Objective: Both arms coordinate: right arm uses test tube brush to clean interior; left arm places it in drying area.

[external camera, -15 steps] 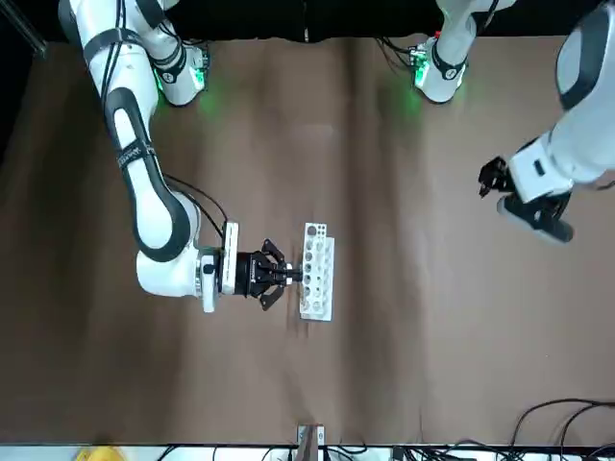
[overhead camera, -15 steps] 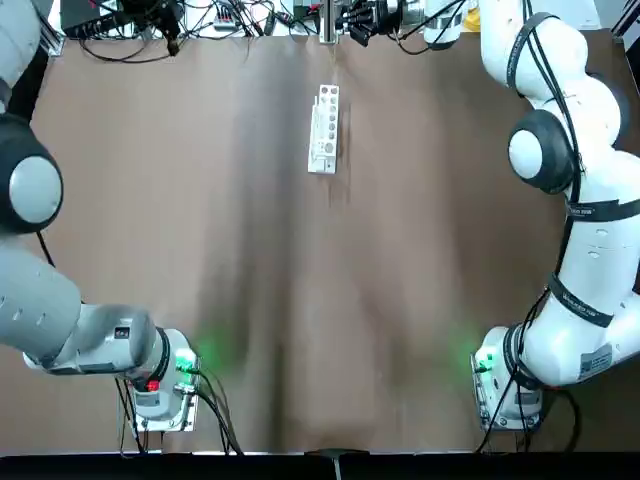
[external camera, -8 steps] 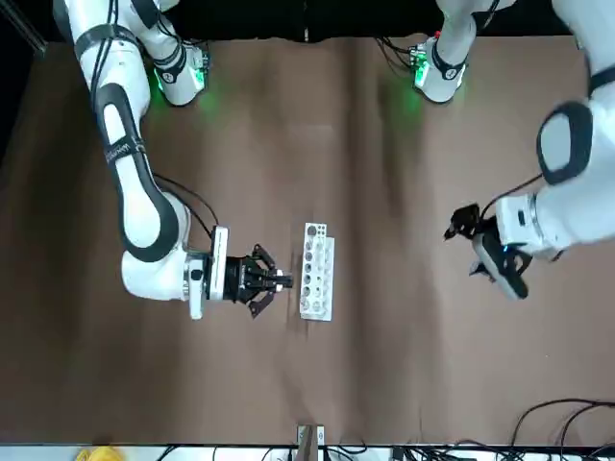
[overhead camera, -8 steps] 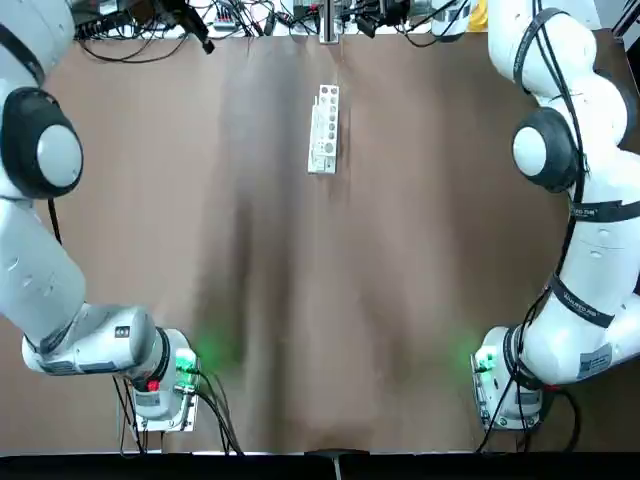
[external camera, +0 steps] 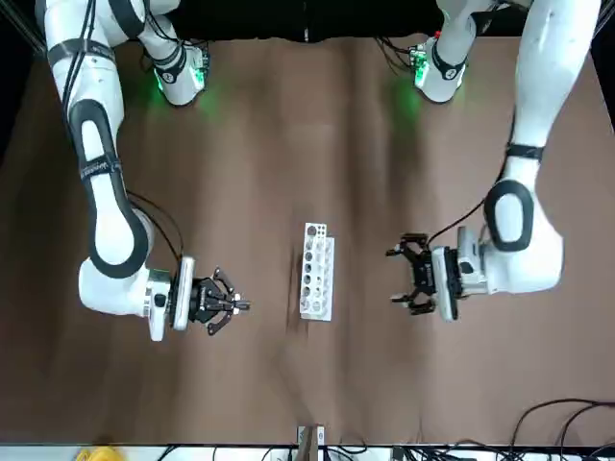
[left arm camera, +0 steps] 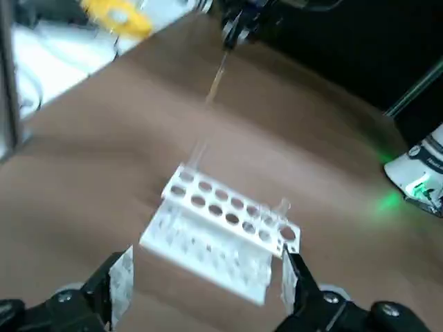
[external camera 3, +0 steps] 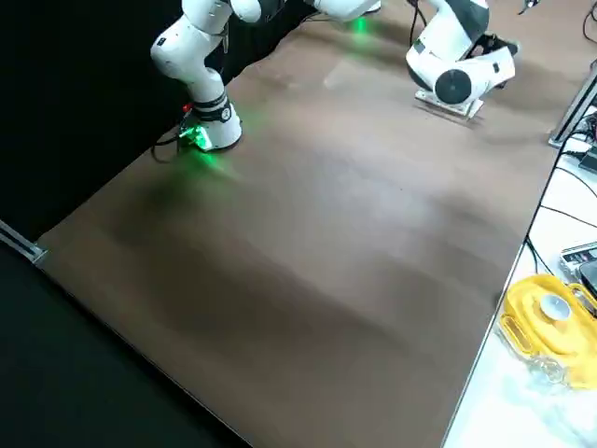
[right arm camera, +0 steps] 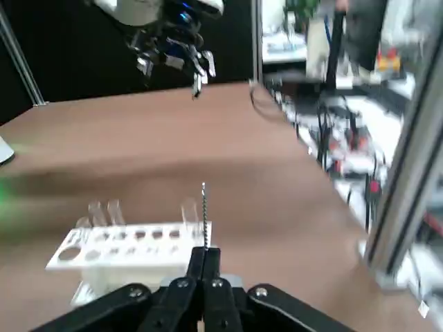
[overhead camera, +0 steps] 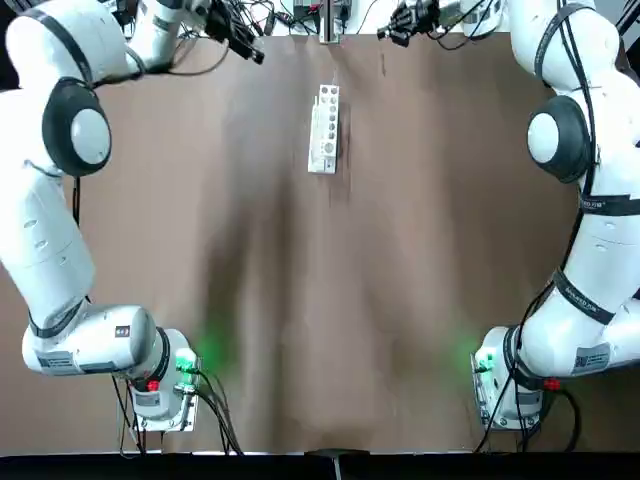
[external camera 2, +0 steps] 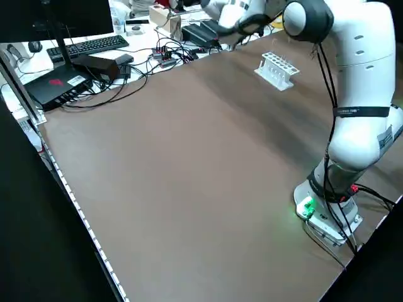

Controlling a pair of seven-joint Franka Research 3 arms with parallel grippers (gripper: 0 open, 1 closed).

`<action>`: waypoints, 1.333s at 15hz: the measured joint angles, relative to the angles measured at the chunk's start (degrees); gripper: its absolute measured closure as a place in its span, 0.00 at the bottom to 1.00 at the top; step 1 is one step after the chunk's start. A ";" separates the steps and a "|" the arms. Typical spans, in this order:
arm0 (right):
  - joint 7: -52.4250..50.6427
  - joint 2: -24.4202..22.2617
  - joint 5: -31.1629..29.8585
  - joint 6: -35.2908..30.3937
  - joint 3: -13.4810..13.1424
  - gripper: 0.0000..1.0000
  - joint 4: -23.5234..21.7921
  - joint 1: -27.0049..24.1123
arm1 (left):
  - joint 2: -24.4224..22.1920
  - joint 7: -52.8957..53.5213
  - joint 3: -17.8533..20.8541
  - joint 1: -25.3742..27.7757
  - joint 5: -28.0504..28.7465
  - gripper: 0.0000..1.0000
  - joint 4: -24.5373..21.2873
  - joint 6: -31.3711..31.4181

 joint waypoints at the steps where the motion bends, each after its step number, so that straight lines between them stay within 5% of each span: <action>1: 2.96 0.26 -1.78 0.00 -0.02 0.99 -0.32 -0.63 | 1.88 6.87 -0.10 -0.17 -4.27 0.00 0.01 0.03; 8: 32.91 0.53 -17.57 -0.02 0.38 0.99 -0.56 -1.43 | 11.51 47.35 -0.57 -3.14 -26.56 0.00 1.73 -0.01; 13: 46.83 0.53 -24.95 2.42 -0.47 0.99 -0.62 1.88 | 20.19 50.27 -0.59 -8.33 -34.82 0.00 8.75 0.06; 20: 75.24 0.53 -35.97 3.48 -2.20 0.99 -0.68 4.88 | 28.87 52.15 -0.03 -12.81 -38.17 0.00 19.75 1.88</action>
